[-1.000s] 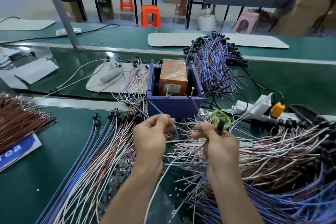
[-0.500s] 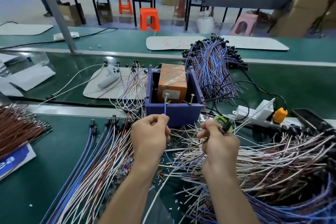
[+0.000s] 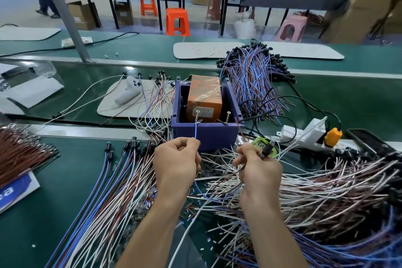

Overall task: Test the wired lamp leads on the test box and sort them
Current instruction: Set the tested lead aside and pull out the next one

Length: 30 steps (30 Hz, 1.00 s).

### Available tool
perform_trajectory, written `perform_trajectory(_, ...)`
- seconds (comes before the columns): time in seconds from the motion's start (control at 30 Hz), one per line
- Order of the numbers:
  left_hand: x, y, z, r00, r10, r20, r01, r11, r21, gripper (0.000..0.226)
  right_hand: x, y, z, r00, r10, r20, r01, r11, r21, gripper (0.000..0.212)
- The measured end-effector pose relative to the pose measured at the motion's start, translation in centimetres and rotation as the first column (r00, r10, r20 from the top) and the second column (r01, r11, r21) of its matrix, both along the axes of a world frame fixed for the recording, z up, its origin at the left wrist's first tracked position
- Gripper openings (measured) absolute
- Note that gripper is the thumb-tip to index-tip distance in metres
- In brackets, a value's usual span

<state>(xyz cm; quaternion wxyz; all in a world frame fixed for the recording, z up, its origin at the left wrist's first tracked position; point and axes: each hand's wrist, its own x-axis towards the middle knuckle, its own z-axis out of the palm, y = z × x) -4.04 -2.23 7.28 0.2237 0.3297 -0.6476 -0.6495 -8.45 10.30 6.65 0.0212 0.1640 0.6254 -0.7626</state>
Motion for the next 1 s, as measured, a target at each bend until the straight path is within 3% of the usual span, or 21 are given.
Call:
perform_trajectory(0.27, -0.07, 0.08, -0.06, 1.0, -0.016, -0.001, 0.016, 1.0, -0.008, 0.029, -0.27, -0.43, -0.35, 0.993, 0.115, -0.006, -0.114, 0.988, 0.103, 0.035)
perform_trajectory(0.67, 0.24, -0.12, 0.16, 0.999, -0.026, 0.021, 0.026, 1.0, 0.008, 0.029, 0.11, 0.2, -0.65, 0.997, 0.077, -0.016, -0.076, 0.997, 0.029, 0.033)
perform_trajectory(1.0, 0.2, -0.29, 0.32, 0.998, -0.059, 0.035, 0.059, 0.998, -0.003, 0.031, 0.0, 0.14, -0.24, 0.989, 0.149, -0.024, -0.148, 0.988, 0.045, 0.022)
